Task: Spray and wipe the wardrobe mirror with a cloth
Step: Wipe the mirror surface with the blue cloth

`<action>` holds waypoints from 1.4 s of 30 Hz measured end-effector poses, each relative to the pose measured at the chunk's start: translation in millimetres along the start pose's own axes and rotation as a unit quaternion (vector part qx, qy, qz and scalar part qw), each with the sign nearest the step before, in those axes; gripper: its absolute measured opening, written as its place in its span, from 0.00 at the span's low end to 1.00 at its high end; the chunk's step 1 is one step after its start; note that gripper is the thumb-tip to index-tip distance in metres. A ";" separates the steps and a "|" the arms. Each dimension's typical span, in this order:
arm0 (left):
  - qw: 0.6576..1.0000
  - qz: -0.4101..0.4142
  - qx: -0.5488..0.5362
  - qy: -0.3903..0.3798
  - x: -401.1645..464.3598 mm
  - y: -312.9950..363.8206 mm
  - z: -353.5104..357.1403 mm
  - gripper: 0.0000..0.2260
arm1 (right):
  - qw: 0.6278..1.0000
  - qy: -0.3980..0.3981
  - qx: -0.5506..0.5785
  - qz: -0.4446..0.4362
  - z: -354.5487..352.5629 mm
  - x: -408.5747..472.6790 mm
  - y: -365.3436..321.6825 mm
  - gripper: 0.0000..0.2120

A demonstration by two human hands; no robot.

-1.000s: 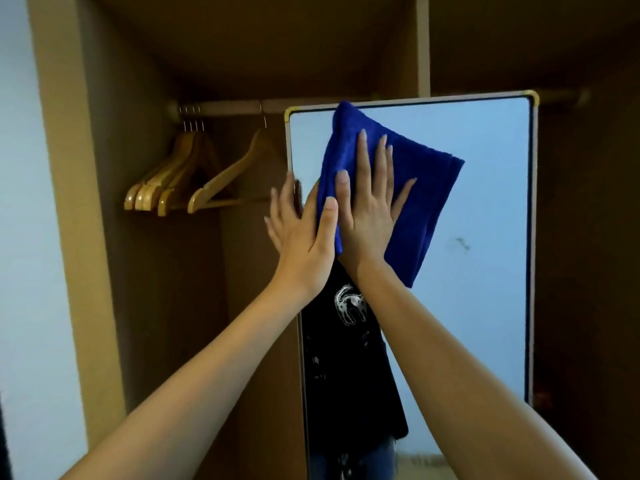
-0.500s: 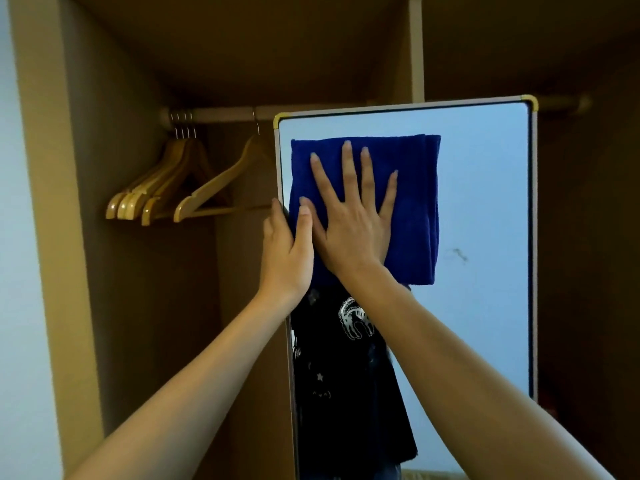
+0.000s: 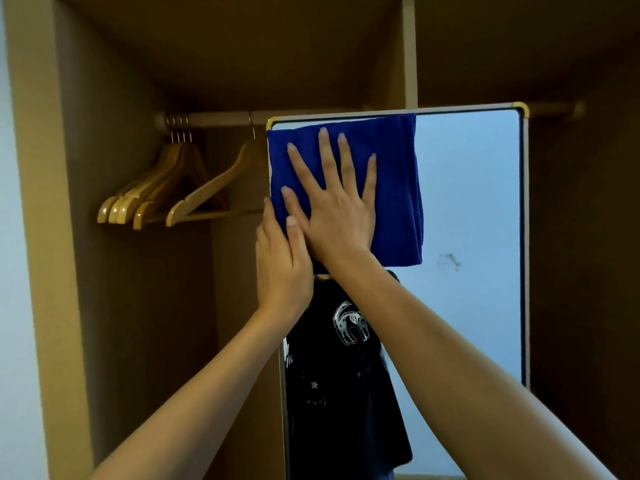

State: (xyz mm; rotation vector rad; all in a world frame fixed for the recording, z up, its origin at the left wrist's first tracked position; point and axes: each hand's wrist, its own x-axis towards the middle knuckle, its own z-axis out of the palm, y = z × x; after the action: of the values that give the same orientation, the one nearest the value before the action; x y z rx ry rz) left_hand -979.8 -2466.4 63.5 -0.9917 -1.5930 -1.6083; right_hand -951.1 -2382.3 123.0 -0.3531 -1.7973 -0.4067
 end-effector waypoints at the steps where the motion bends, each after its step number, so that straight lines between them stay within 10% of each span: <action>1: 1.000 0.005 0.000 0.007 -0.4 -1.1 0.0 0.24 | 1.000 0.004 0.007 0.000 0.0 -3.3 1.2 0.29; 42: 0.985 -0.076 0.053 0.149 -2.7 23.7 23.2 0.24 | 0.999 0.031 0.036 0.016 -23.3 0.6 102.4 0.28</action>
State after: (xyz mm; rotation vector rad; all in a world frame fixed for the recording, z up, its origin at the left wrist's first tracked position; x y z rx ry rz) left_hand -956.5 -2444.4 72.4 -0.5540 -1.5573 -1.6648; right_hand -886.0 -2301.3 138.4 -0.3151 -1.7385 -0.3267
